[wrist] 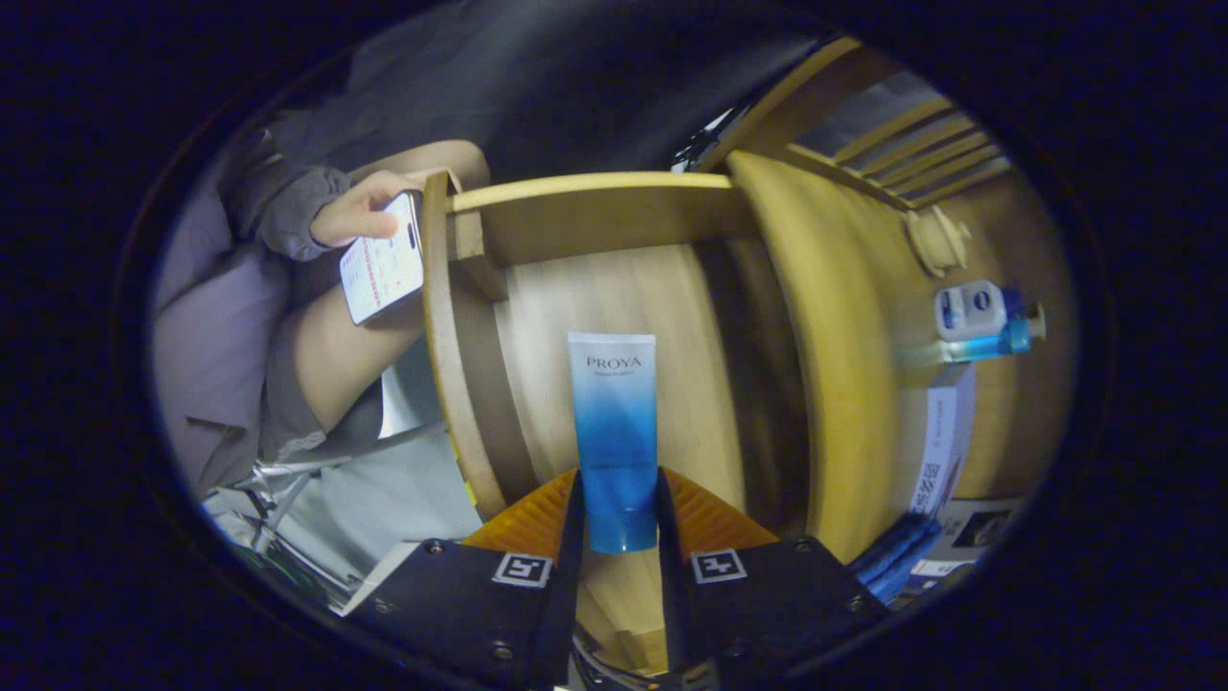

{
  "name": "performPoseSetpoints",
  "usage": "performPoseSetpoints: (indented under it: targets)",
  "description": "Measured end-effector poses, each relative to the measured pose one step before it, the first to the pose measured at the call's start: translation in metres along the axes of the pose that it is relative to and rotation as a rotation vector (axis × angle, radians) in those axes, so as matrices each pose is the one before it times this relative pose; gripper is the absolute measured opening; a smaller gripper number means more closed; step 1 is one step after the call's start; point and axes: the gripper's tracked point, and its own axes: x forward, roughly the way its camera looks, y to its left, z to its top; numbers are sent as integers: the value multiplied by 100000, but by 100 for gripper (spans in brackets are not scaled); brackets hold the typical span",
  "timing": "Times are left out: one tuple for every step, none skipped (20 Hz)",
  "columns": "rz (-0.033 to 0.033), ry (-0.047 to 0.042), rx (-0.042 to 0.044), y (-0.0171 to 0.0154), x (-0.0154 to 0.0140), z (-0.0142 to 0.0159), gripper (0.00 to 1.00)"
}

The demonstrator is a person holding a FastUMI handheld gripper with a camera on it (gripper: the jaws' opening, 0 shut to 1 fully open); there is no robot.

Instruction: Pull open the drawer, take out the items inside it, and place them on the countertop above the cabinet.

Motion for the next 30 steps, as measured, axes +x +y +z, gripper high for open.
performPoseSetpoints:
  targets:
    - [-2655,-2801,5747,-818,-941,190,38]
    - [-3696,-3815,5608,-1110,-654,334,38]
    - [-4199,-3143,4524,-1074,-650,265,38]
    - [-4671,-3807,3879,-1805,-15,370,38]
    - [-3022,-2288,3986,-1849,9,-88,38]
    - [-4480,-2099,2981,-2262,-203,384,38]
    - [-3781,-742,2408,-1274,409,251,38]
    - [-3485,-478,3905,-1248,692,204,38]
    - [-2954,-34,4743,-1294,1127,359,38]
    - [-3063,387,4958,-959,1219,117,38]
    - [-2639,-62,4321,-1058,1162,341,38]
    - [-1689,212,4120,-653,905,242,38]
    - [-1429,547,2414,-574,986,41,38]
    - [-2432,1594,663,-844,843,-131,38]
    - [-3535,-298,-505,-577,386,-34,38]
    - [-2068,-288,-374,-265,23,-197,41]
    - [-1424,-577,1011,24,-255,118,44]
    - [-1260,-2121,989,-27,-553,59,45]
    - [-1512,-2400,983,-292,-781,196,45]
    - [-1205,-2902,1779,-206,-1325,-46,46]
    - [-574,-2681,2741,73,-1398,-137,46]
    - [-830,-2296,3364,285,-1694,-363,47]
    - [-655,-2117,2955,259,-1594,-608,46]
    - [-1500,-1999,2571,153,-1738,-670,46]
    - [-676,-1004,1867,395,-1662,-903,46]
    - [-1374,-975,1606,38,-1589,-1087,46]
    - [-2234,-1241,2144,-296,-1414,-903,46]
    - [-1664,-1907,2751,-139,-1421,-652,46]
    - [-921,-830,3551,172,-1237,-757,46]
    - [-126,-546,4169,346,-1137,-898,46]
